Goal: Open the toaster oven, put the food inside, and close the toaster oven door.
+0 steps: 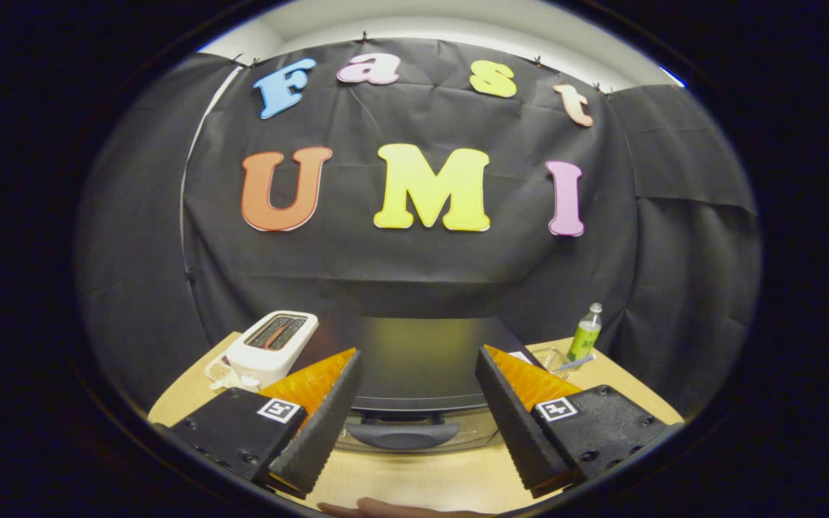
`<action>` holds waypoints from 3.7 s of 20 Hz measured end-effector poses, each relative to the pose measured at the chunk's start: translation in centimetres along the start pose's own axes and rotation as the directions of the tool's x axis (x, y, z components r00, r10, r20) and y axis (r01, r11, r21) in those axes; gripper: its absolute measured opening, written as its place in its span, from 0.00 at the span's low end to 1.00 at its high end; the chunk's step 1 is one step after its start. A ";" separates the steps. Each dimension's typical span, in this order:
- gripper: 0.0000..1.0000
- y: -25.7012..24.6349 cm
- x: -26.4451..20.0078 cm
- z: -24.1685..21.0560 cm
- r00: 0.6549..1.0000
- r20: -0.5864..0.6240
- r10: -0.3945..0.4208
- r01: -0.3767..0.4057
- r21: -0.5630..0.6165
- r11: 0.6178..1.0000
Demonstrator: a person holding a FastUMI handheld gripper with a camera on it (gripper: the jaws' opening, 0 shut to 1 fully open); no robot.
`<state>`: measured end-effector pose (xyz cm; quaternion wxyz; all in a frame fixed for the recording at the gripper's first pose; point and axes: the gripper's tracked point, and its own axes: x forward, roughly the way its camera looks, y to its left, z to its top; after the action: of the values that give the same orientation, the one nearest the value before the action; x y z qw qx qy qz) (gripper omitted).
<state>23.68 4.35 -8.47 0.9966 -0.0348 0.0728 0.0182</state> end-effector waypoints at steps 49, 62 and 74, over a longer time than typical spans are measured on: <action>1.00 -1.4 -3.4 -13.7 0.972 -0.222 0.079 -0.063 0.078 0.995; 1.00 -1.7 -7.5 -21.3 0.953 -0.297 0.062 -0.052 0.044 0.998; 1.00 -1.7 -7.4 -25.1 0.906 -0.418 0.058 -0.070 -0.012 0.997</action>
<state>12.80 0.65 -32.07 0.9562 -0.0488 0.2851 0.0440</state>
